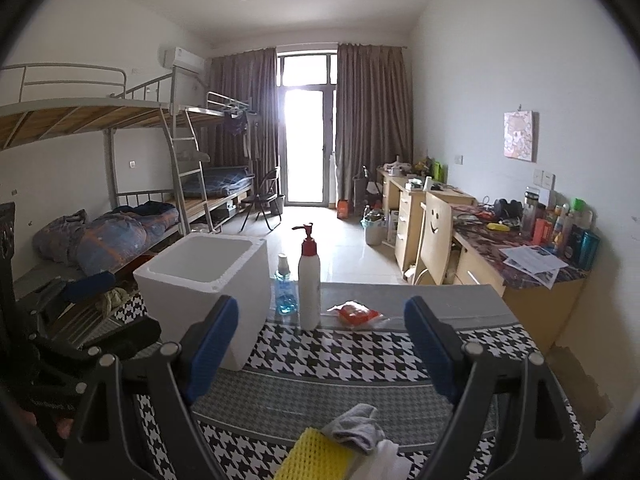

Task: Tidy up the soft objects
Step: 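Move both tools toward the yellow mesh sponge and grey sock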

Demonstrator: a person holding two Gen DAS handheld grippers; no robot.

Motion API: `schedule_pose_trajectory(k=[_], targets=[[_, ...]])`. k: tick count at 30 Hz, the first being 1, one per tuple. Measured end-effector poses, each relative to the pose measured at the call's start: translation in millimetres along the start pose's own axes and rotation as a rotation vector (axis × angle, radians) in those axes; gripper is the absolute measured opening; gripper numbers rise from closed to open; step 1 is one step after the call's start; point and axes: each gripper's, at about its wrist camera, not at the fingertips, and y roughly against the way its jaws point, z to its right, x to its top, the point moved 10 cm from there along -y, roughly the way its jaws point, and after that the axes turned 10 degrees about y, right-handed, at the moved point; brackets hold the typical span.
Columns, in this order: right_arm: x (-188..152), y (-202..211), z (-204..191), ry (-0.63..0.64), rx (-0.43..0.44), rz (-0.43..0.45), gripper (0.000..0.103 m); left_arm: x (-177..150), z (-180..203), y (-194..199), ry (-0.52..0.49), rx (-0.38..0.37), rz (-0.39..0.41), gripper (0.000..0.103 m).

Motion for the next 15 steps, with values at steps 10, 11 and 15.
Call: schedule_pose_trajectory(k=[10, 11, 15], targets=[[-16.9, 7.6, 15.2, -0.021, -0.026, -0.011, 0.088, -13.5, 17.4, -6.4, -0.010, -0.046, -0.025, 0.102], [-18.6, 8.1, 16.1, -0.025, -0.029, -0.013, 0.088, -14.5, 17.8, -6.7, -0.011, -0.046, -0.026, 0.102], [-26.2, 9.1, 19.6, -0.028, -0.038, -0.021, 0.088, -18.7, 21.1, -7.0, -0.014, -0.048, -0.024, 0.102]])
